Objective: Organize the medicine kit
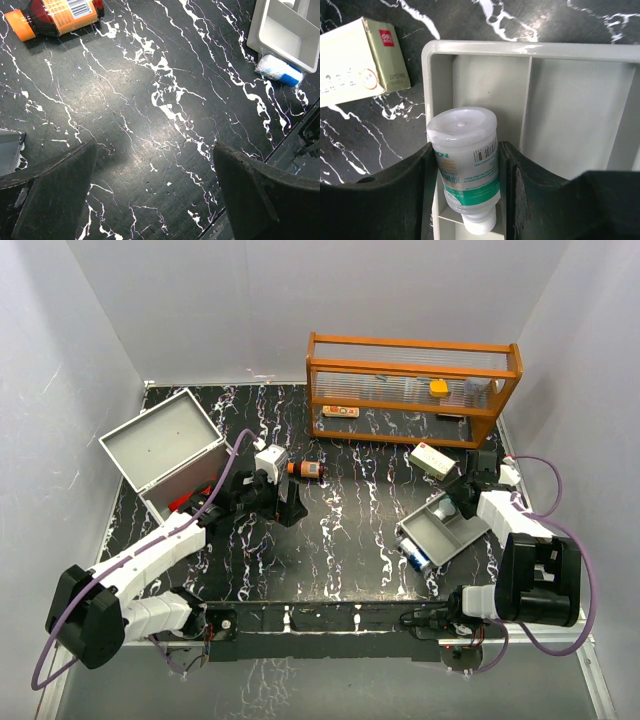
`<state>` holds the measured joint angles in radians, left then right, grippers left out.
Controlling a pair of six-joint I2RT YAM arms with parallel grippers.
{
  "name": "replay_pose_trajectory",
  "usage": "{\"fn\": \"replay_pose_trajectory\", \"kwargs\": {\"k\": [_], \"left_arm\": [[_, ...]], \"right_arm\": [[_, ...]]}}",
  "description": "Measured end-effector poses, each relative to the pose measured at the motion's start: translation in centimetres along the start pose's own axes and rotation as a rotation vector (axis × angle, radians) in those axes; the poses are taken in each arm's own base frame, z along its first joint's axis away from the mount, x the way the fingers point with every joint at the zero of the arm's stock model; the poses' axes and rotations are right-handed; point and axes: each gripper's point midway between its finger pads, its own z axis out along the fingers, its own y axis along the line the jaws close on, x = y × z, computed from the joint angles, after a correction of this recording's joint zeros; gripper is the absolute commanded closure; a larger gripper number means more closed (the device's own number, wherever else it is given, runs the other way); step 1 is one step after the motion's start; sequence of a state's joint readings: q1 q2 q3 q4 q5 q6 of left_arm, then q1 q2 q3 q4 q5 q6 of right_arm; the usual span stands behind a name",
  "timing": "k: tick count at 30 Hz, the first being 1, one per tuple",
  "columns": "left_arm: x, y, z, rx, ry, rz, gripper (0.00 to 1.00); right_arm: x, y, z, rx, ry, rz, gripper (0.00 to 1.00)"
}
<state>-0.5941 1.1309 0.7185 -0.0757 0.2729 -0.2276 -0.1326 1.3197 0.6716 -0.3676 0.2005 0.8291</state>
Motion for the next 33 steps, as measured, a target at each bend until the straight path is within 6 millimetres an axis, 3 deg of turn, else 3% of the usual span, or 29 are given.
{"fn": "replay_pose_trajectory", "kwargs": {"k": [11, 21, 27, 33], "left_arm": [[0.2, 0.1, 0.1, -0.002, 0.006, -0.001, 0.01], [0.2, 0.1, 0.1, -0.005, 0.008, -0.002, 0.01], [0.2, 0.2, 0.1, -0.006, 0.009, -0.002, 0.01], [0.1, 0.9, 0.1, -0.05, 0.001, -0.015, 0.01]], "right_arm": [[2.9, 3.2, 0.3, -0.053, 0.047, 0.006, 0.62], [6.3, 7.1, -0.5, -0.117, 0.083, -0.092, 0.49], [5.2, 8.3, -1.2, -0.123, 0.042, -0.117, 0.38], [3.2, 8.9, -3.3, -0.154, -0.011, -0.191, 0.37]]}}
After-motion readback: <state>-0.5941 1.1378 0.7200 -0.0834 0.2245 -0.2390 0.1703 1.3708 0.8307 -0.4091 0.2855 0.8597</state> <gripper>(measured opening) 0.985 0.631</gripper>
